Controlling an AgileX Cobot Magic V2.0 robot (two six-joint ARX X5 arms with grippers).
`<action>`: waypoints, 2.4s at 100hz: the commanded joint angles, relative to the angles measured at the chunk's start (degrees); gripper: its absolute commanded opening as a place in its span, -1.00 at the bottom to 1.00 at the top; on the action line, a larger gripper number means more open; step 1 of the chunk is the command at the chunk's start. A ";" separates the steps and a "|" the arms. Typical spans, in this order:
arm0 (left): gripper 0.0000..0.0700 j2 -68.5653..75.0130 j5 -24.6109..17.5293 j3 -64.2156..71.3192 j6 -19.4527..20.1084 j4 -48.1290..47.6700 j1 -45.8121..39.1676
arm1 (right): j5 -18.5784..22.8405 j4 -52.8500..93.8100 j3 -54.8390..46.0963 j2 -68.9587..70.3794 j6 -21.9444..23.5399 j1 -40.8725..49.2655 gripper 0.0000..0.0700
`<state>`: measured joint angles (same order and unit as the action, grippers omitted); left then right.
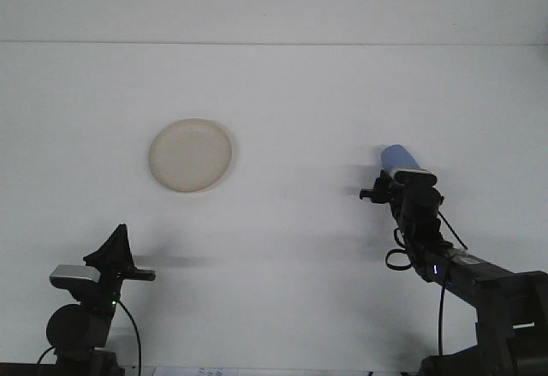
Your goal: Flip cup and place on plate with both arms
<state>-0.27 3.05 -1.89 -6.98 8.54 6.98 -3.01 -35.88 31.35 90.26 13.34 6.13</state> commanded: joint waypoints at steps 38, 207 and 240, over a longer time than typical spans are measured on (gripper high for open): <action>-0.97 0.04 -0.13 1.07 -0.17 0.55 0.00 | 1.84 15.58 3.50 -12.31 -4.79 4.98 -1.00; -0.97 0.04 -0.11 1.07 -0.17 0.55 0.00 | 10.56 110.44 55.28 9.25 -17.46 47.80 -1.00; -0.97 0.04 -0.13 1.07 -0.17 0.55 0.00 | 10.60 108.00 55.28 9.25 -17.90 47.80 -1.00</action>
<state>-0.27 3.05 -1.89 -6.98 8.51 6.98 7.49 72.53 85.41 98.19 -3.90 53.25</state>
